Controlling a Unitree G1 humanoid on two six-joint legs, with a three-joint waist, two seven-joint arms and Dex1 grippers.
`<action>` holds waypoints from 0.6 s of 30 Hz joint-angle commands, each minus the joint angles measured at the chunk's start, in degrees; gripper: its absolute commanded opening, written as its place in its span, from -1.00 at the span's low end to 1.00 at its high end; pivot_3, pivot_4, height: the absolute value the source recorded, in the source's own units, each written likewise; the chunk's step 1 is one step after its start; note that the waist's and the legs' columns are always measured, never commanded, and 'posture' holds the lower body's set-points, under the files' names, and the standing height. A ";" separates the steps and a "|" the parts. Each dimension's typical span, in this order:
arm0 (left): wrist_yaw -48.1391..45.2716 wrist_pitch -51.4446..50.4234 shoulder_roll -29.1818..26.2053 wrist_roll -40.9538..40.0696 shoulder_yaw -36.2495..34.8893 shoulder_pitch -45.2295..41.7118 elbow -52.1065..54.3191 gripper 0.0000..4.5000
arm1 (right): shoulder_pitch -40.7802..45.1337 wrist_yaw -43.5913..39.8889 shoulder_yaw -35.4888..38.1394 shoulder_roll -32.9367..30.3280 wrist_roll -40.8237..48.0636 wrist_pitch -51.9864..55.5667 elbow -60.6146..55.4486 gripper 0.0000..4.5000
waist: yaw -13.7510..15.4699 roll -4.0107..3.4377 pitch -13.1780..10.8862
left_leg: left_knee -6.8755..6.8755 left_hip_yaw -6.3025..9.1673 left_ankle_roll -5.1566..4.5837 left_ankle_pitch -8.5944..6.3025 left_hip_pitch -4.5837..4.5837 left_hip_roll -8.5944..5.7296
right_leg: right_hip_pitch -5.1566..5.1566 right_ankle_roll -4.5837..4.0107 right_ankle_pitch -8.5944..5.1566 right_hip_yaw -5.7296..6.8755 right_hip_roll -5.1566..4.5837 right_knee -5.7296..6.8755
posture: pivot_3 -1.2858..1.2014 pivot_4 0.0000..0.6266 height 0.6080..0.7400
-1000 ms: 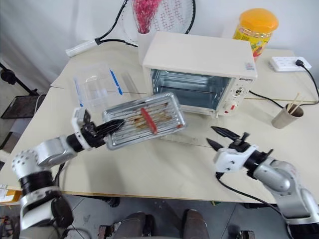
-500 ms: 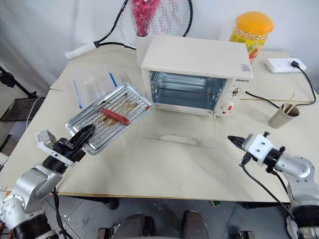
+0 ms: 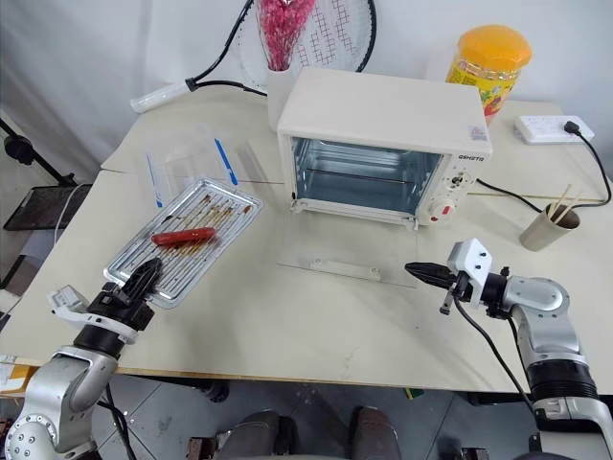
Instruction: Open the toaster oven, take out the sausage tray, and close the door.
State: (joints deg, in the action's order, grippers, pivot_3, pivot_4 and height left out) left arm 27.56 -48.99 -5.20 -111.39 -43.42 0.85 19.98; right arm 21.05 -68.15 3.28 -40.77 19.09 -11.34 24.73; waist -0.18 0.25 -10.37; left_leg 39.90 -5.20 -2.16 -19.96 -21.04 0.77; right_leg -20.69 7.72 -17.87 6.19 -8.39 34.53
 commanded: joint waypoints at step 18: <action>-3.77 -0.62 -2.06 -1.61 0.78 -0.09 0.47 -1.00 | 1.20 -4.64 1.76 -3.51 -2.83 2.72 7.24 -0.99 | 0.09 -0.02 -0.01 | -0.02 0.00 -0.08 -0.11 -0.09 -0.04 | -0.01 0.01 0.01 0.06 -0.03 -0.39 | 0.03 -0.52 1.00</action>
State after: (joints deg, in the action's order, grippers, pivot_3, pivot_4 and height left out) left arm 25.25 -49.26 -6.62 -111.39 -42.66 0.67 19.69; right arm 22.05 -71.96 5.19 -44.71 16.51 -7.35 32.28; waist -0.09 0.23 -10.38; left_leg 39.87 -5.20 -2.24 -20.08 -21.12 0.73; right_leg -20.70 7.73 -17.86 6.25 -8.41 34.12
